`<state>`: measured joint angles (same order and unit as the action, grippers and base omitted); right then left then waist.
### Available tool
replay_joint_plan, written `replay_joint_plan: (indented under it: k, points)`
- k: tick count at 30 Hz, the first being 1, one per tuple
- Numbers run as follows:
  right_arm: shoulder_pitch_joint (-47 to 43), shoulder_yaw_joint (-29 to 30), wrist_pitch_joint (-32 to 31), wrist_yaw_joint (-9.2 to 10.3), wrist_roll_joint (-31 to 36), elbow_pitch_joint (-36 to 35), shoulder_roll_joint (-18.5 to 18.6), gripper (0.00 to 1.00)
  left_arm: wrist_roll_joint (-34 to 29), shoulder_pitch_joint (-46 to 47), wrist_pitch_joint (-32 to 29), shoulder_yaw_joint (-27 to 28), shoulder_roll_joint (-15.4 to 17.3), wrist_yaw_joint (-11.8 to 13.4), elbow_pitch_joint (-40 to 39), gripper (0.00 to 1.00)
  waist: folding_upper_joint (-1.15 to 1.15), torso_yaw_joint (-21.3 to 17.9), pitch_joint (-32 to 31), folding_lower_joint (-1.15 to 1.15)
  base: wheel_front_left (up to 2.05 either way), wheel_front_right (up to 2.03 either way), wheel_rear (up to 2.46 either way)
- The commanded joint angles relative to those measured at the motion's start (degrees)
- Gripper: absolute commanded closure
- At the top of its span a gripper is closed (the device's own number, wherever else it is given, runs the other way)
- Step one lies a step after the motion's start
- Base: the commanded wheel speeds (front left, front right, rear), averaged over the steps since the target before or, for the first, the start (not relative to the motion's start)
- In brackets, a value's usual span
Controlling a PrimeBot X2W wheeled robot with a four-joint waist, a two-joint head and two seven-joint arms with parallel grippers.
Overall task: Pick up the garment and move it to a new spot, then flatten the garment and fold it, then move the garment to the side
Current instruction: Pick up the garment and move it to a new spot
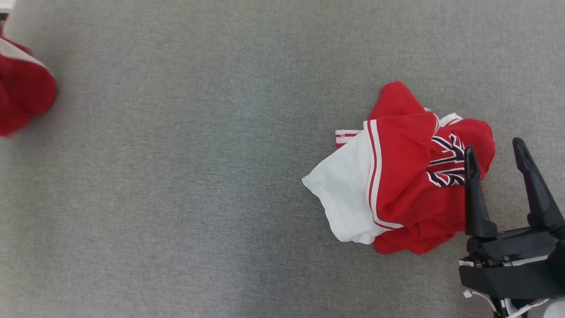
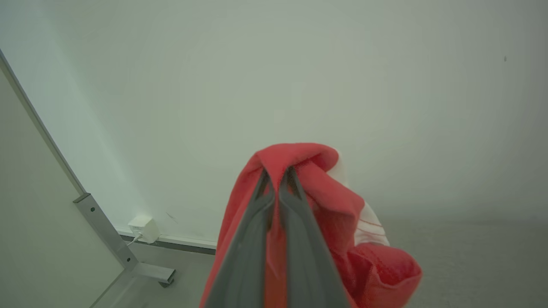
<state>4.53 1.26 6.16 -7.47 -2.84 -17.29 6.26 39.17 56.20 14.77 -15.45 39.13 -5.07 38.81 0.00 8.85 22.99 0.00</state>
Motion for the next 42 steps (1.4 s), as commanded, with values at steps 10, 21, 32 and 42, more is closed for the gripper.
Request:
replay_joint_plan:
  k: [10,21,32,42]
  points:
    - [-0.78,0.09,-2.73,-0.05,1.33,-4.99,0.88,0.0,-0.3,-6.64,0.44,3.36,-6.59,-1.36,9.94,1.0,0.0,-2.18,2.79,0.0,0.0,0.0,0.0]
    - [-0.73,-0.3,-3.28,-0.05,1.22,-4.76,0.64,0.0,-4.09,-7.01,0.45,6.88,-8.4,-2.29,12.75,0.0,0.0,-2.17,1.42,0.0,0.0,0.0,0.0]
    - [-0.46,-1.84,0.25,-0.05,-1.01,0.74,-0.98,0.0,-10.19,-7.43,0.45,11.45,-7.91,-2.36,-0.89,0.0,0.0,-4.19,-4.04,0.0,0.0,0.0,0.0]
    - [-1.52,-2.92,4.25,-0.05,-3.03,7.31,-2.28,0.0,-12.94,-10.34,0.45,8.76,-9.36,-2.38,-10.4,0.0,0.0,-10.61,-10.03,0.0,0.0,0.0,0.0]
